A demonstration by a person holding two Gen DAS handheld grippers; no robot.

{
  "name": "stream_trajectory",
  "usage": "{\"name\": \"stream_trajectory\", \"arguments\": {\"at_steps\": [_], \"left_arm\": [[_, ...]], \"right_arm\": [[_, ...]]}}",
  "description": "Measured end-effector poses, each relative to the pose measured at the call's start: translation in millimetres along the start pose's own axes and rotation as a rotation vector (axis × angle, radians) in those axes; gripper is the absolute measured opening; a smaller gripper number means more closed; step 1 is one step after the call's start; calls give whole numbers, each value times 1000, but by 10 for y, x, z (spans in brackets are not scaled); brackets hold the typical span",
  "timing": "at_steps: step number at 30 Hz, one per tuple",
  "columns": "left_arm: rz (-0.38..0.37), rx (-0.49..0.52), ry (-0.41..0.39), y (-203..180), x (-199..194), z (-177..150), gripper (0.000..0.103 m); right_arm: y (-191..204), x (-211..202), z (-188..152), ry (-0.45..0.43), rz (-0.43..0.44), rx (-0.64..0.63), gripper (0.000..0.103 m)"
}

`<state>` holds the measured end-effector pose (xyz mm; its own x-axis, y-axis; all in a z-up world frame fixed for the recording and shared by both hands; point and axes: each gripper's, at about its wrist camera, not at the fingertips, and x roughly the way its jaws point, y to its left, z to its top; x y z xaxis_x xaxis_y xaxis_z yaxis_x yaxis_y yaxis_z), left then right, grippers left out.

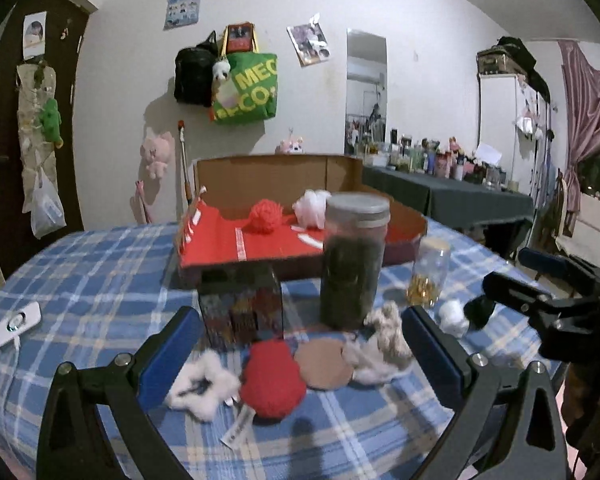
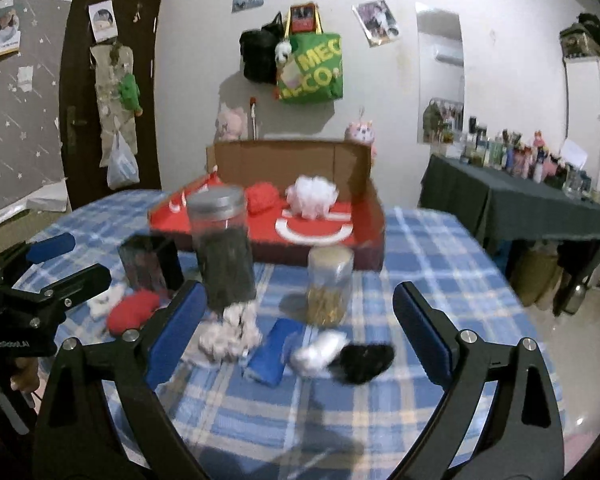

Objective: Organize soft objects
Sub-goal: 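Move both tools back toward the remaining soft items on the table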

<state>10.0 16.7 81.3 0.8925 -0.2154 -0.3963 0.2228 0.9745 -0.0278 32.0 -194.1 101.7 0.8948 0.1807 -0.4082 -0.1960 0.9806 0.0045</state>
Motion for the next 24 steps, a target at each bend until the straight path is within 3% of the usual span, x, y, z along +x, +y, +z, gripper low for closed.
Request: {"name": "stream_trajectory", "arguments": {"at_steps": [8,24], "left_arm": [[13,-11,82,89,193,-188,103],[99,-52,172,631,272,-221,103]], "right_arm": [[57,335,-288,98,42,26,96],[287,678,-272,175,104,14,96]]}}
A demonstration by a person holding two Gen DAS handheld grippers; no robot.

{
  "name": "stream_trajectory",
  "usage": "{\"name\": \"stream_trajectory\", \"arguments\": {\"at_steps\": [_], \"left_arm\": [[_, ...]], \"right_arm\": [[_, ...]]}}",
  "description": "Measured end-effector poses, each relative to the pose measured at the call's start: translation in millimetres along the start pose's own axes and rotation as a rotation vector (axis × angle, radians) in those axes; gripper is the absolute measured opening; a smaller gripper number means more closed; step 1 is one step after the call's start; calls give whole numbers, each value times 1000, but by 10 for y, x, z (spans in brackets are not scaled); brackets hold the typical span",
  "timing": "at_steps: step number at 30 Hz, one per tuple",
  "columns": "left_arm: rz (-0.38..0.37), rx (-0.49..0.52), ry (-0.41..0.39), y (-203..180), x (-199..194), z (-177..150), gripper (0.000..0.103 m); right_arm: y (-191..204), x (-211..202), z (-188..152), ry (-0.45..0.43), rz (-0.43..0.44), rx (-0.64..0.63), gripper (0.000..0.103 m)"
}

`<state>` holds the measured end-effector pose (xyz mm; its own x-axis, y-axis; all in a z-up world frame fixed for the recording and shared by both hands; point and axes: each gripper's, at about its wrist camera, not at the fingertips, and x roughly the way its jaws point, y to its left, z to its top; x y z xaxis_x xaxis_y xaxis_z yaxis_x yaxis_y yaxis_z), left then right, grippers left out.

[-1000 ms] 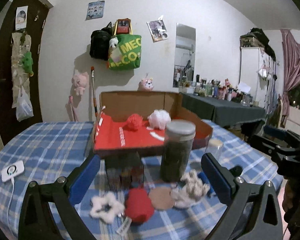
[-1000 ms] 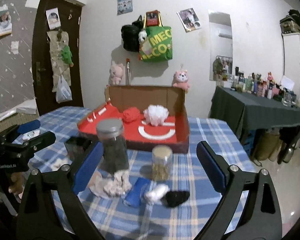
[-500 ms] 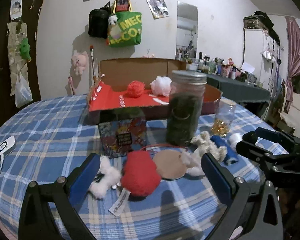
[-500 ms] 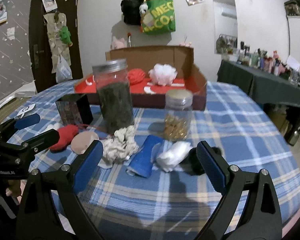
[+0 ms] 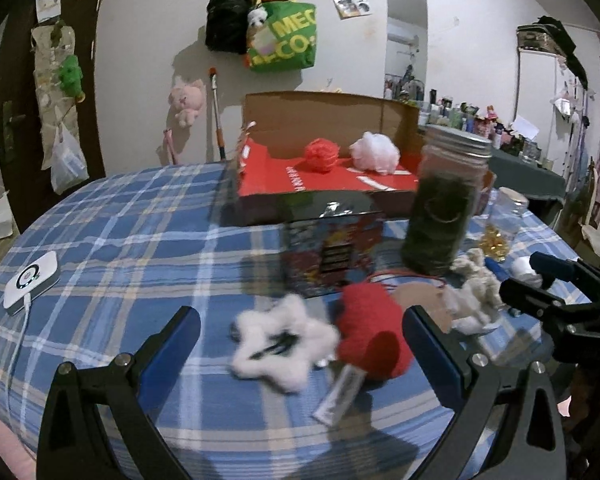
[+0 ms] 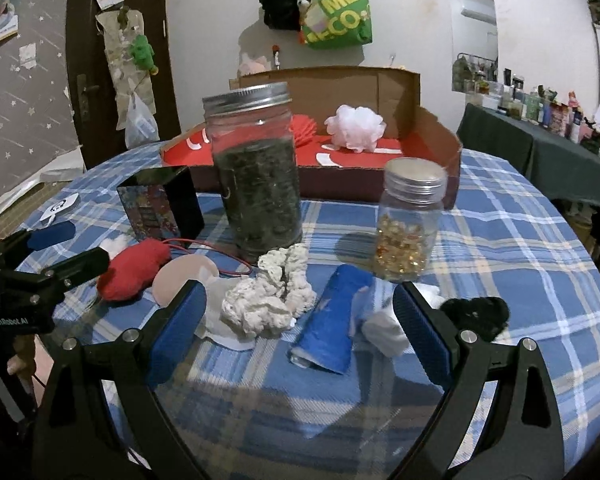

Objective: Organize soft objects
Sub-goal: 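Move both tools back toward the remaining soft items on the table, then grasp the white fluffy star scrunchie with the left tool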

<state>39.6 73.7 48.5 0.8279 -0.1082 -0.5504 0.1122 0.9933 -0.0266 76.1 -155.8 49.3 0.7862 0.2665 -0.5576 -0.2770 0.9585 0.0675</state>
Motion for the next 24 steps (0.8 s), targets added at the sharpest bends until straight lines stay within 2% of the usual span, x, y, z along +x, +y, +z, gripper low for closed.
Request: {"name": "stream_trajectory", "arguments": {"at_steps": [9,11,13,17,20,21,22,24], "left_arm": [[15,12,83,227,164,-18,103],[22,23,95,251,196,-22,103],[28,31,109,270,229,-29,103],[15,33,127,296,278,-43,100],[-17,42,152,299,330,-59,78],[-29,47,154,290,341,-67,71],[-30,60,147,275,333,-70,59],[-49,73,142,245,307,-53,44]], "right_arm": [[75,136,55,34,11,-21,95],[86,152,62,41,14,-26,93],[78,168,65,49,24,-22,80],[5,220,54,78,71,15,70],[-30,216,58,80,88,24,55],[-31,209,54,81,99,22,45],[-24,203,49,82,109,17,36],[-10,206,33,96,144,11,31]]}}
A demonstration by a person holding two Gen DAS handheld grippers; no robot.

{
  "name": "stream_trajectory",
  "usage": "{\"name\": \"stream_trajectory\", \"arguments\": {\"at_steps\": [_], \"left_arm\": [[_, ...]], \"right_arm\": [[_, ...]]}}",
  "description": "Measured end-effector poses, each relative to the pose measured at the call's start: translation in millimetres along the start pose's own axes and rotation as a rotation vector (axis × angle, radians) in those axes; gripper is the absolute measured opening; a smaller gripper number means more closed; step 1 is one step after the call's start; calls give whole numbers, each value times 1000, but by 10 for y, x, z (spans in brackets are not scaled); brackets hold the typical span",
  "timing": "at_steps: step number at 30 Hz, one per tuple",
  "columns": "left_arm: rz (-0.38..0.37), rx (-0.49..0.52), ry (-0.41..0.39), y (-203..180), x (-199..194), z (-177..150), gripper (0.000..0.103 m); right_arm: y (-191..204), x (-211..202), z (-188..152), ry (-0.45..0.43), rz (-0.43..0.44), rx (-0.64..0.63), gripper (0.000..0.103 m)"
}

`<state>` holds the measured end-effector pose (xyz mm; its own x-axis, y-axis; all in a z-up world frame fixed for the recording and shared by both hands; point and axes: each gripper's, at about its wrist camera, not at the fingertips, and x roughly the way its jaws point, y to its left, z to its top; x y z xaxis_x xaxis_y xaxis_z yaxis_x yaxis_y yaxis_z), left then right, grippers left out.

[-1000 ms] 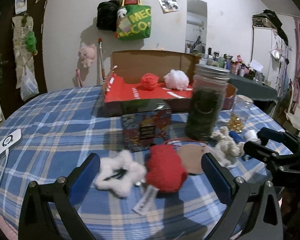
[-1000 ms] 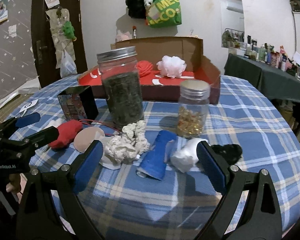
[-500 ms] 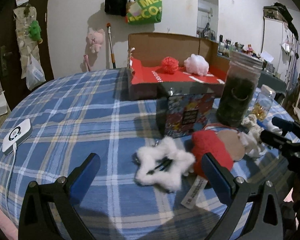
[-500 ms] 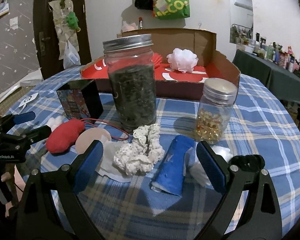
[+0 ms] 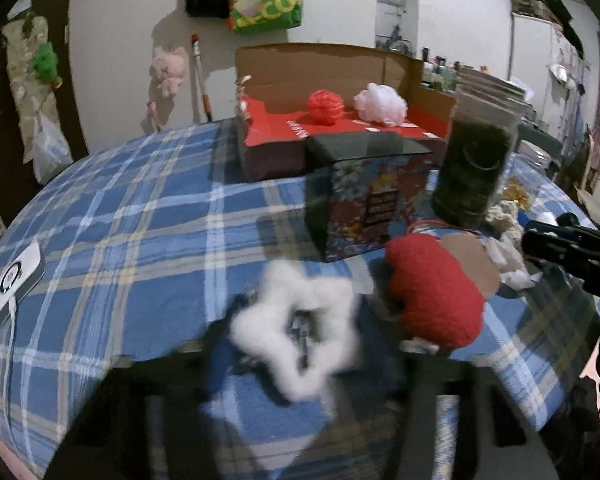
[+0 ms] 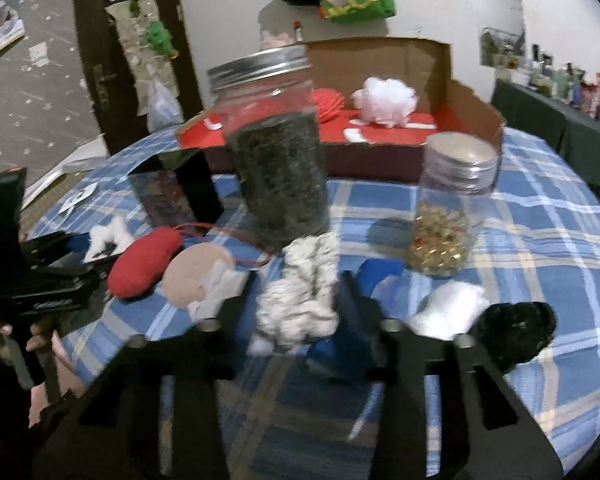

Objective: Organize soft objects
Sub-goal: 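Grasp the white fluffy star scrunchie with the left tool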

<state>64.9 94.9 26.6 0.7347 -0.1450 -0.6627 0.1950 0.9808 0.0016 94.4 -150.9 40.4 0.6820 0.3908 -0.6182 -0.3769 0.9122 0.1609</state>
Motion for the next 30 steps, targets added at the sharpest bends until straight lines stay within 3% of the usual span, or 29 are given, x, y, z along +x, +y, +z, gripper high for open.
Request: {"name": "stream_trajectory", "arguments": {"at_steps": [1,6,10,13,22,25,29,30], "left_arm": [[-5,-3,-2,-8,-14,9,35],[-38,-3,-26,-75,-144,74,19],[-85,6,-52,-193,-230,140,19],[-93,10,-62,-277,-264,185,18],[-200,-12,-59,-445,-280,275,18],[-250,-18,-50,-492,-254,271,19],[-263,-19,-44,-532,-202,266,20],[-260,-17,-41,-542,-181,263,25]], "right_arm": [[8,-9,-13,-4,4,-2,27],[13,-138,-18,-45,13,-7,22],[9,-280,20,-78,12,-21,19],[7,-323,21,-88,3,-39,8],[-75,-345,8,-77,43,-29,8],[-66,-354,-15,-82,19,-34,8],[-43,-354,-8,-72,3,-43,9],[-43,-358,-7,-72,4,-42,9]]}}
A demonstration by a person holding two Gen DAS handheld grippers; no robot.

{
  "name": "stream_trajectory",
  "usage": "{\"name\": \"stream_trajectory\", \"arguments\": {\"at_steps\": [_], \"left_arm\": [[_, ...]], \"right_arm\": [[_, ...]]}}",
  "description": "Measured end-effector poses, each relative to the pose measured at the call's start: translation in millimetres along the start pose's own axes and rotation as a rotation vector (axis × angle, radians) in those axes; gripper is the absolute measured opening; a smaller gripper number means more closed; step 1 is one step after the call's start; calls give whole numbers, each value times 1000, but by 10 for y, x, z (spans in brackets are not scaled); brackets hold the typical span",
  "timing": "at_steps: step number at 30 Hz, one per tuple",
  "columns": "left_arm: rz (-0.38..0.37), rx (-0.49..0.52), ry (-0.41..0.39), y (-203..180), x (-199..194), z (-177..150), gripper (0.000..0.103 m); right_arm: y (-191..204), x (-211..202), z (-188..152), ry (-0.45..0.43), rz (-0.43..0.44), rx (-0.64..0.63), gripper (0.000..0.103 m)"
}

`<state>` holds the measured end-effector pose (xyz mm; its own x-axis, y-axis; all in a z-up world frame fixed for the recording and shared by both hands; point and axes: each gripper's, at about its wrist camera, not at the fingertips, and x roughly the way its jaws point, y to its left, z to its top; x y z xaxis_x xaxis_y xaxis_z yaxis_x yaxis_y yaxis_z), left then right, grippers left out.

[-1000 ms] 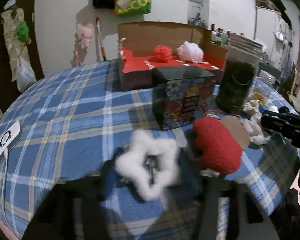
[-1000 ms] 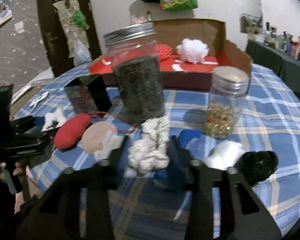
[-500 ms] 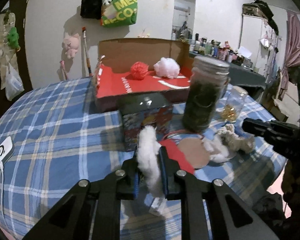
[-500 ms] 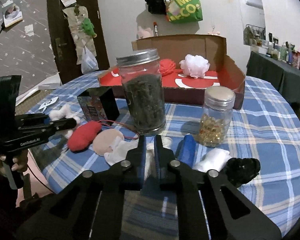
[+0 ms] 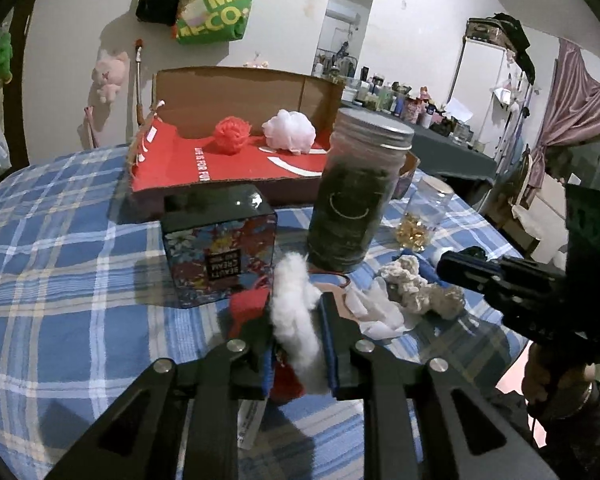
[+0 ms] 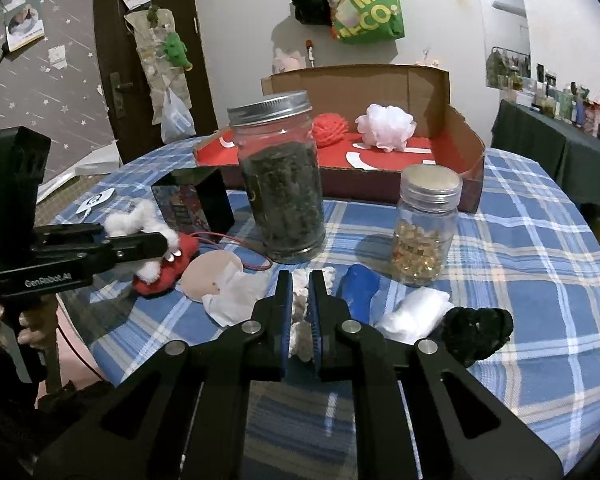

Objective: Organize soft objects
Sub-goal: 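Grasp the white fluffy star scrunchie with the left tool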

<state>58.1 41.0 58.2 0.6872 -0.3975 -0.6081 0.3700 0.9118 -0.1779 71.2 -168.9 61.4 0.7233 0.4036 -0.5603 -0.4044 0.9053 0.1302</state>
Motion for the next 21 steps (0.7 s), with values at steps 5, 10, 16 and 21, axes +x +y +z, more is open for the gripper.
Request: {"name": "stream_trajectory", "arguments": {"at_steps": [5,10,16,21], "left_arm": [[65,18,-24,29,5,-43,62],[99,36,-19,68,16,-97,68],[155,72,-37,81,-3,-146,75],[147,72,-43,108,6,-108,78]], "right_arm": [[31,28,0,3,-30,-16,36],[129,1,-33,-37,-63,-60,78],[215,88,-98,-24,-127,-102,76],[275,76,-153,-44,-158,-139,76]]}}
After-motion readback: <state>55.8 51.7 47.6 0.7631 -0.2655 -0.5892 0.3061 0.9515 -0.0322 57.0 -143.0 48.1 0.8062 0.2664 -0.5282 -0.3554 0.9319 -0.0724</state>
